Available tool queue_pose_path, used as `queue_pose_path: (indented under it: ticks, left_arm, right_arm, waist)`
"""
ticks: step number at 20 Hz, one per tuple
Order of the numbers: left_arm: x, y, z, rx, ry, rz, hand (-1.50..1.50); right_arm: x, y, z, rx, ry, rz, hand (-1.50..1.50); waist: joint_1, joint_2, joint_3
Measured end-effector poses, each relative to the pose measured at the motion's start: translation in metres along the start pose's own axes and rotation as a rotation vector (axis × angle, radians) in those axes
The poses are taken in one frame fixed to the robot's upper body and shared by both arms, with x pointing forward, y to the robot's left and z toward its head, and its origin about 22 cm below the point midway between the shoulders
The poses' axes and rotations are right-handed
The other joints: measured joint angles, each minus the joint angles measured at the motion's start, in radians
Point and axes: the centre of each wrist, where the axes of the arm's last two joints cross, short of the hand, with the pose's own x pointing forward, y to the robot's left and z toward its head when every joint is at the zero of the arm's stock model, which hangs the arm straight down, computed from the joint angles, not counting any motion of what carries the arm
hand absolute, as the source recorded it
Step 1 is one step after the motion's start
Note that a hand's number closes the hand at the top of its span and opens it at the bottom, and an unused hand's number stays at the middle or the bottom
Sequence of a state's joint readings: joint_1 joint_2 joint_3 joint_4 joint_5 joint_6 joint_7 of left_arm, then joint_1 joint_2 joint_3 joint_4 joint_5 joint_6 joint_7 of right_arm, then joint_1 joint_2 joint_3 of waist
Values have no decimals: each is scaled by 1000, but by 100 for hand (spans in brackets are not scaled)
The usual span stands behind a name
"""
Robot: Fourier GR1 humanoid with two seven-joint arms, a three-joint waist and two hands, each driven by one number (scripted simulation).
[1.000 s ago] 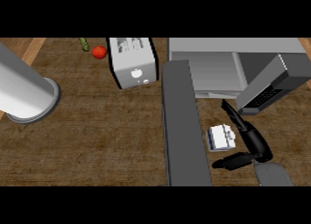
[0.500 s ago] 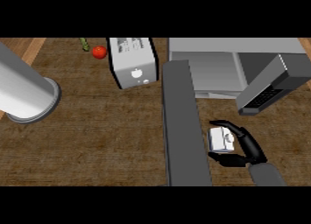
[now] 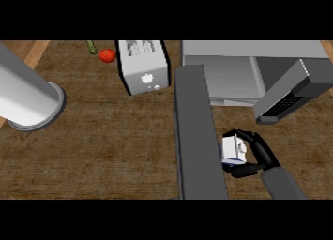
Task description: Pick up the milk, place it into the microwave and close the microwave
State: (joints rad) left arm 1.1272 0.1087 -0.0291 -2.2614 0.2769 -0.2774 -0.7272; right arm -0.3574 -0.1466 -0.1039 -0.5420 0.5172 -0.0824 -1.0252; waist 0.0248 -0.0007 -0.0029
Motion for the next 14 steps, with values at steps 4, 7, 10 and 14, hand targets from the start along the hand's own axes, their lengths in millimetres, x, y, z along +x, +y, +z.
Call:
queue_pose_path:
  ticks: [4,7,10,14]
  left_arm:
    - [0,-3,-3,1,-4,14,-150]
    - [-2,-3,-2,-5,2,21,-150]
    - [-1,-3,0,-12,5,31,-150]
    - [1,1,0,-10,1,36,-150]
  right_arm:
    - [-6,3,2,16,24,33,150]
    - [-9,-3,-2,-14,32,42,150]
    - [-11,-12,-4,-87,62,51,150]
    - [-14,-26,-4,-183,89,42,150]
  waist:
    - [4,2,1]
    - [8,4,2]
    - [14,7,4]
    - [17,11,6]
